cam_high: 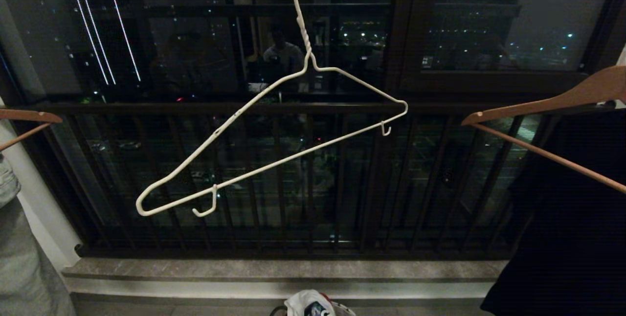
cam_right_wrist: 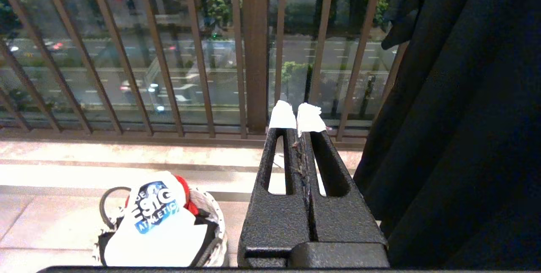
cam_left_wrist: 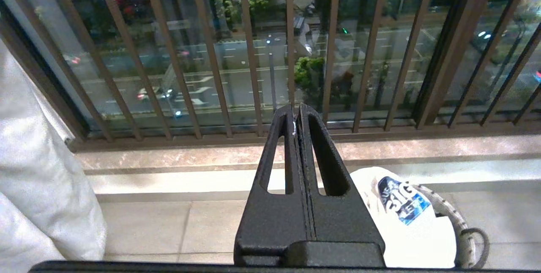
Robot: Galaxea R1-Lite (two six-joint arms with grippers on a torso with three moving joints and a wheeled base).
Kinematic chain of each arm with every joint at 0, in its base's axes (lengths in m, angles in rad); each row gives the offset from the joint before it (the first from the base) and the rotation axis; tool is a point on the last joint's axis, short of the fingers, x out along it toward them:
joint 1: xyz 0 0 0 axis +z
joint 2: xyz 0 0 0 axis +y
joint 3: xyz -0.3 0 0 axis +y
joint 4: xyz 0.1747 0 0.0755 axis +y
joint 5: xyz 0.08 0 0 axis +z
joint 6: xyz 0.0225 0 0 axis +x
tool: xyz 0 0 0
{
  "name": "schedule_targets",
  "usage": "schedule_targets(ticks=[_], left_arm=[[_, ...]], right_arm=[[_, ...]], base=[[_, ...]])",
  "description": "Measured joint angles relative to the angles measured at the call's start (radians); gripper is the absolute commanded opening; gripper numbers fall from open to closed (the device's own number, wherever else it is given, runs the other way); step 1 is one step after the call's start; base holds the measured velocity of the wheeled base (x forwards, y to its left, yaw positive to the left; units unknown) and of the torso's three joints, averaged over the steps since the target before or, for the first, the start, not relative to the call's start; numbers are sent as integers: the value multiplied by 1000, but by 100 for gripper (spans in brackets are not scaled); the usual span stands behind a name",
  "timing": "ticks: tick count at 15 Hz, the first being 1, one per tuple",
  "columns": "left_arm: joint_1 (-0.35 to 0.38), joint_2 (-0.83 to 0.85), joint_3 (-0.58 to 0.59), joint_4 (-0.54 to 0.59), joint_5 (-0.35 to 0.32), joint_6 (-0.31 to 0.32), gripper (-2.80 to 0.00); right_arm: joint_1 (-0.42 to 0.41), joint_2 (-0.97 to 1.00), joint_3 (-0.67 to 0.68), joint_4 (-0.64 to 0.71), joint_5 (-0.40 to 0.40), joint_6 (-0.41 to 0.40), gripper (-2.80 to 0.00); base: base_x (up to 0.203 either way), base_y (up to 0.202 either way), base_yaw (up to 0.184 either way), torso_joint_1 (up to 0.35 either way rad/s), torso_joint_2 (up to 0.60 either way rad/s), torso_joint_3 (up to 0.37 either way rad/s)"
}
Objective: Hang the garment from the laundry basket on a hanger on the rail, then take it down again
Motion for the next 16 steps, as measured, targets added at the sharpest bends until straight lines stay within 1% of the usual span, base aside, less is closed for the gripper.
schedule_targets(ticks=[1,3,16], left_arm=[[0,0,1,0,4,-17,-280],[0,0,1,0,13,-27,-280],[0,-1,1,2,13,-27,-280]], right_arm=[[0,0,0,0,0,0,-280],[0,0,0,0,0,0,-280],[0,0,0,0,0,0,-280]], base=[[0,0,0,0,0,0],[0,0,0,0,0,0],[0,0,0,0,0,0]])
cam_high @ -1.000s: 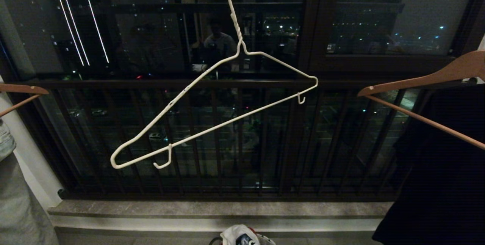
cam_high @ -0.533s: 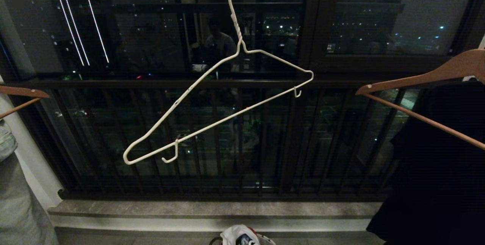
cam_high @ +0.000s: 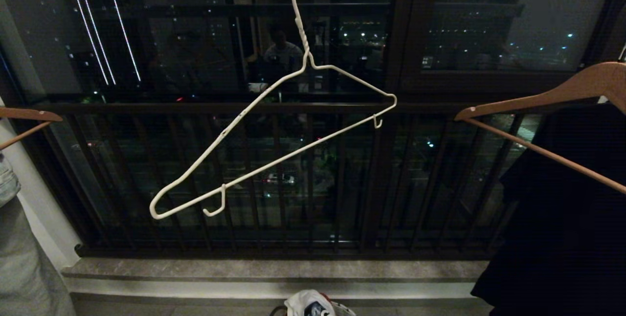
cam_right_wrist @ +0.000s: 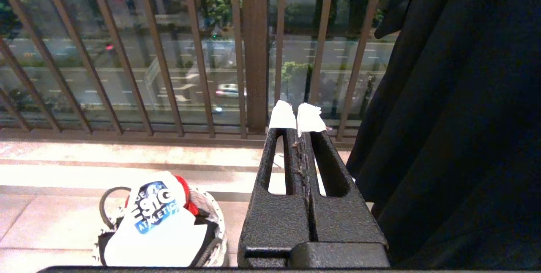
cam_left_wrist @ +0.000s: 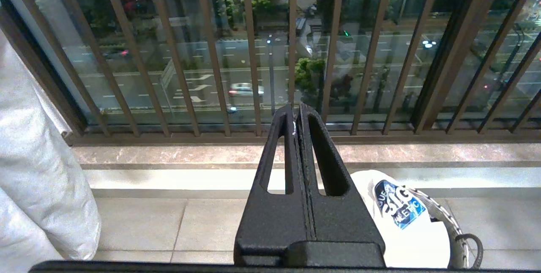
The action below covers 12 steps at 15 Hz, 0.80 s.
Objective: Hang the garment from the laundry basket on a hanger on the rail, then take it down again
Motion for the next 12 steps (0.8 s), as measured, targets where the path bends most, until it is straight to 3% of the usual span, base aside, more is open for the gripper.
schedule_targets(ticks=[12], left_arm=[[0,0,0,1,0,0,-280]], right_arm=[[0,0,0,0,0,0,-280]], base=[[0,0,0,0,0,0]])
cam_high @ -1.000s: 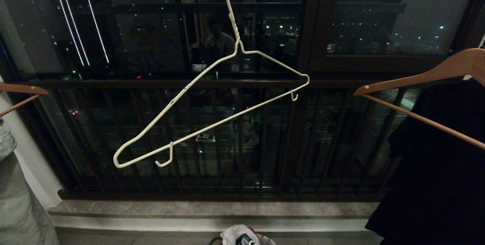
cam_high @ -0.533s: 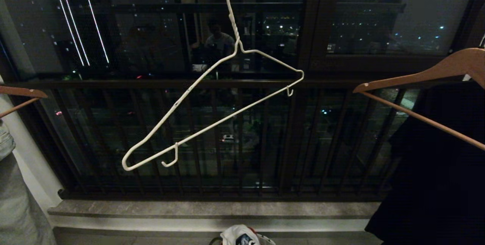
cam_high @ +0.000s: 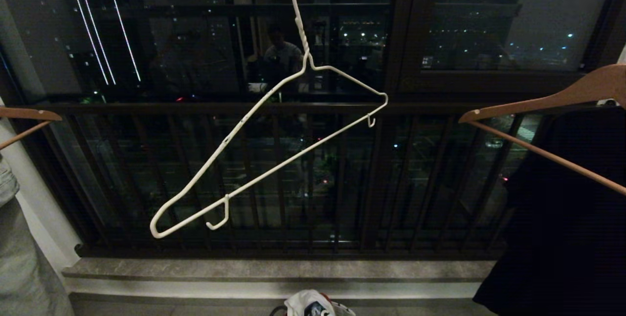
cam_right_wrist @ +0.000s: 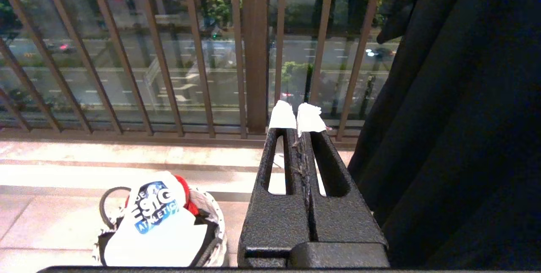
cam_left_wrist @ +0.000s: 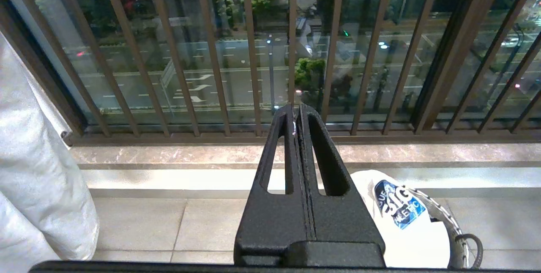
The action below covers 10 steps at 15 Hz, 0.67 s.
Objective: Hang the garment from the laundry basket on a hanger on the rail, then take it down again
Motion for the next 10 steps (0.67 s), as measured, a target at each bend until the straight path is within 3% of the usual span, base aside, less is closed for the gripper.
schedule_targets(ticks=[10], left_arm=[[0,0,0,0,0,0,-280]], right_arm=[[0,0,0,0,0,0,-280]], base=[[0,0,0,0,0,0]])
